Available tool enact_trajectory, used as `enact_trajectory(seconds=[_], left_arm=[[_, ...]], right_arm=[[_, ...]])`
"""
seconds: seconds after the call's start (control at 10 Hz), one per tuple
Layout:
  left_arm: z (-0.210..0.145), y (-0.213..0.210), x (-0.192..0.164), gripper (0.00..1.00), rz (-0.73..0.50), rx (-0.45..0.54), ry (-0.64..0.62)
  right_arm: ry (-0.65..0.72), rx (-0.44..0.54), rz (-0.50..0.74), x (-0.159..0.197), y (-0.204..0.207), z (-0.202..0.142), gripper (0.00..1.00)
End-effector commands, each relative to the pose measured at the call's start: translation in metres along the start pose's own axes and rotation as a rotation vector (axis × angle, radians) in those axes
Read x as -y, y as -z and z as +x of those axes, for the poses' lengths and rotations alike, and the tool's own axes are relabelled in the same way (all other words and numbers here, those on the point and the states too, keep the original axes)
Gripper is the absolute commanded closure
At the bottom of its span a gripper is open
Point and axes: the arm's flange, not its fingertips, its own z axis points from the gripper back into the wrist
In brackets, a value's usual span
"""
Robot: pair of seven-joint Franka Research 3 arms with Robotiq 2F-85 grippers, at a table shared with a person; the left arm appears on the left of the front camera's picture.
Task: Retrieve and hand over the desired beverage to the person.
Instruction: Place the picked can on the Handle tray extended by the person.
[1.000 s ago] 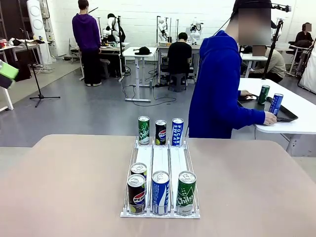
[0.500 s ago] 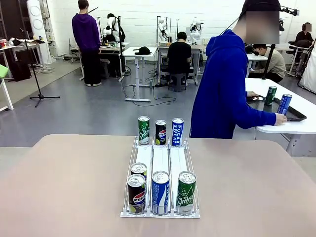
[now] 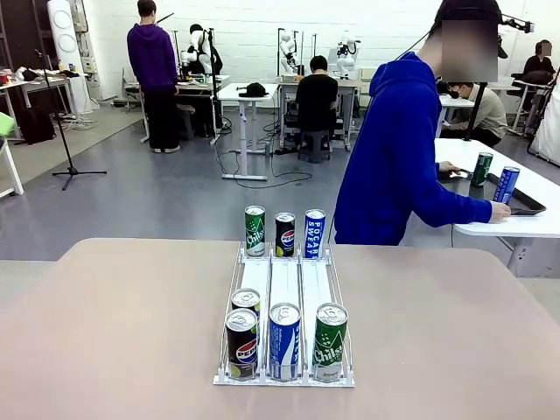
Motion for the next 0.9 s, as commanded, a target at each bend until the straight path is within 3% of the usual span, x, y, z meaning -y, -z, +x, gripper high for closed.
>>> enact_trajectory(seconds=[0.0,0.8], left_arm=[[0.0011,0.0007,-0.0006,0.00,-0.014,0.004,0.014],[0.0011,0.0007,-0.0006,0.00,-0.014,0.004,0.014]], right_arm=[[-0.002,-0.002,0.011,0.0004,0.0010,-0.0002,0.00],[-0.002,-0.002,0.011,0.0004,0.0010,-0.0002,0.00]])
